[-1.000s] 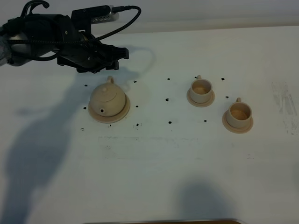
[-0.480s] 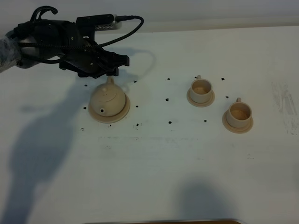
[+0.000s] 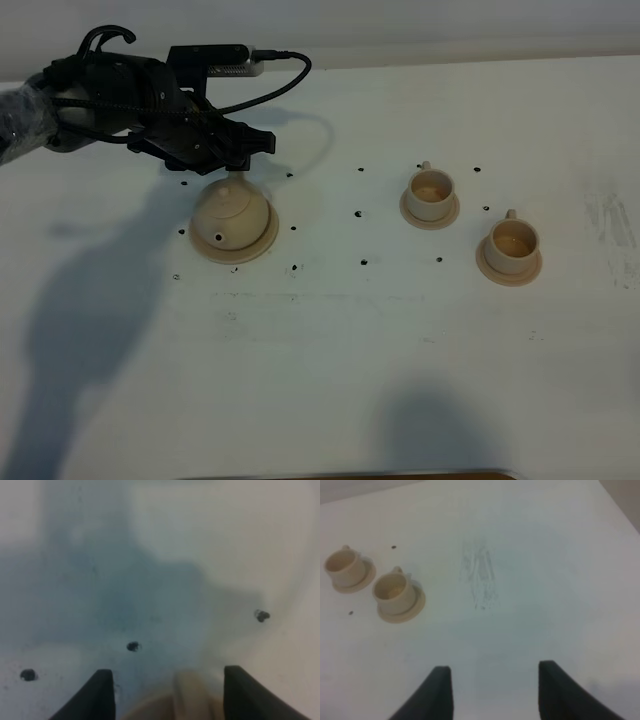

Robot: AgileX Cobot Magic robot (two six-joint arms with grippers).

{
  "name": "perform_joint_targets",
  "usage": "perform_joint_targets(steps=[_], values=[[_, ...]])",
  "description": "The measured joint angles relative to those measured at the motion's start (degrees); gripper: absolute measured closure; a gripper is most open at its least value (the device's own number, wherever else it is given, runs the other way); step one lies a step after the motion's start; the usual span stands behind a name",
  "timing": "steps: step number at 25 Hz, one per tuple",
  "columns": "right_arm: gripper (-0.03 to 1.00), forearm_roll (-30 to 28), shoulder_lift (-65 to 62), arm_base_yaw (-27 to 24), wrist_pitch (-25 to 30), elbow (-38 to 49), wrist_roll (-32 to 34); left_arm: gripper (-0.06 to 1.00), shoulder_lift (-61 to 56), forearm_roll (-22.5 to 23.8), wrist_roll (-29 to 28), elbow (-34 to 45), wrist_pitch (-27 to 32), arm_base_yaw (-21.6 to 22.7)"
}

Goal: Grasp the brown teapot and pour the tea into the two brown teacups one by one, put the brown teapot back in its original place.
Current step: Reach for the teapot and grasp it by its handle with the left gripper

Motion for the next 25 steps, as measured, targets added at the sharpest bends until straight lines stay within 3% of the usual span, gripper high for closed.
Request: perform_joint_targets(steps=[11, 25], values=[[0.56, 0.0, 0.0, 0.0, 0.0, 0.0, -0.1, 0.48, 0.4, 3.7, 0.2, 0.0, -0.5, 0.0], [0.56, 0.0, 0.0, 0.0, 0.0, 0.0, 0.0, 0.48, 0.4, 6.4, 4.6, 0.0, -0.8, 0.1]])
